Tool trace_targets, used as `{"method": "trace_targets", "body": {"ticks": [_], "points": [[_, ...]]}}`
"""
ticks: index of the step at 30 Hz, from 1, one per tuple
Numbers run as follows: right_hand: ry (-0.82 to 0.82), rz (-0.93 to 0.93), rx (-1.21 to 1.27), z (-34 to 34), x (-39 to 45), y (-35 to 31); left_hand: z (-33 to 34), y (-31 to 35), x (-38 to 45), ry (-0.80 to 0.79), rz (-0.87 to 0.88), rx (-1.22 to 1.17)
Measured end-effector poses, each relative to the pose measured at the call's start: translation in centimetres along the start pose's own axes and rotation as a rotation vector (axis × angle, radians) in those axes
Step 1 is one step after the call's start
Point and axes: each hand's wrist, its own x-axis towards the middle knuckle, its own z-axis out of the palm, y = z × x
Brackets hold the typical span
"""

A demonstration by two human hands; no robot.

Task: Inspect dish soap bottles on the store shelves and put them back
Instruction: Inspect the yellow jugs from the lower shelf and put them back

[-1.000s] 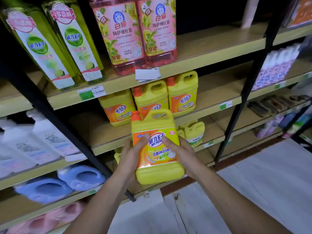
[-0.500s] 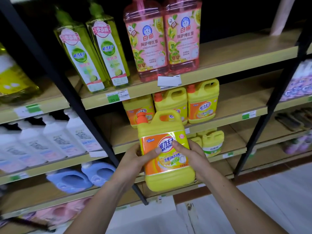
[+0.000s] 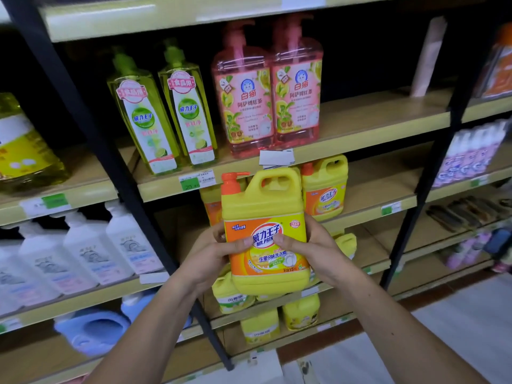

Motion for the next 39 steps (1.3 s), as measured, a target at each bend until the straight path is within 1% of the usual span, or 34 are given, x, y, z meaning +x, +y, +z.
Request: {"method": "trace_targets", "body": {"ticks": [4,9,13,18,20,22,25,27,32,35,39], "points": [[0.039,-0.041,-0.029,-0.3,-0.2,-1.0,0.1,0.8,0.7,-0.048,0.018,0.045],[0.010,-0.050,-0.042,-0.6,-0.5,-2.3,0.5,1.8,1.0,-0.126,0.031,0.080],[-0.004,-0.043,-0.054,-1.0,-0.7,-2.6,0.9,2.2,1.0,-0.129,0.050,0.135],[-0.055,-0.052,-0.197,-1.5,-1.2,-3.9,0.4,2.9,0.8,-0.163,0.100,0.248],[-0.078,-0.074,-0.350,-1.9,-1.4,-4.6,0.2,3.0,0.6,-0.155,0.160,0.320],[-0.063,-0.105,-0.474,-1.9,-1.6,-5.1,0.2,3.1,0.2,-0.133,0.256,0.450],[-0.016,-0.175,-0.557,-1.6,-1.6,-5.4,0.4,2.9,-0.4,-0.062,0.407,0.658],[-0.006,-0.228,-0.603,-1.4,-1.5,-5.4,0.5,2.7,-0.5,0.002,0.460,0.709],[-0.045,-0.300,-0.658,-1.0,-1.2,-5.4,0.1,2.2,-1.0,0.042,0.499,0.715],[-0.055,-0.287,-0.628,-0.7,-0.7,-5.1,-0.5,2.1,-1.0,0.056,0.492,0.752],[-0.068,-0.258,-0.599,-0.6,0.0,-4.5,-1.1,1.9,-0.8,0.054,0.439,0.721]]}}
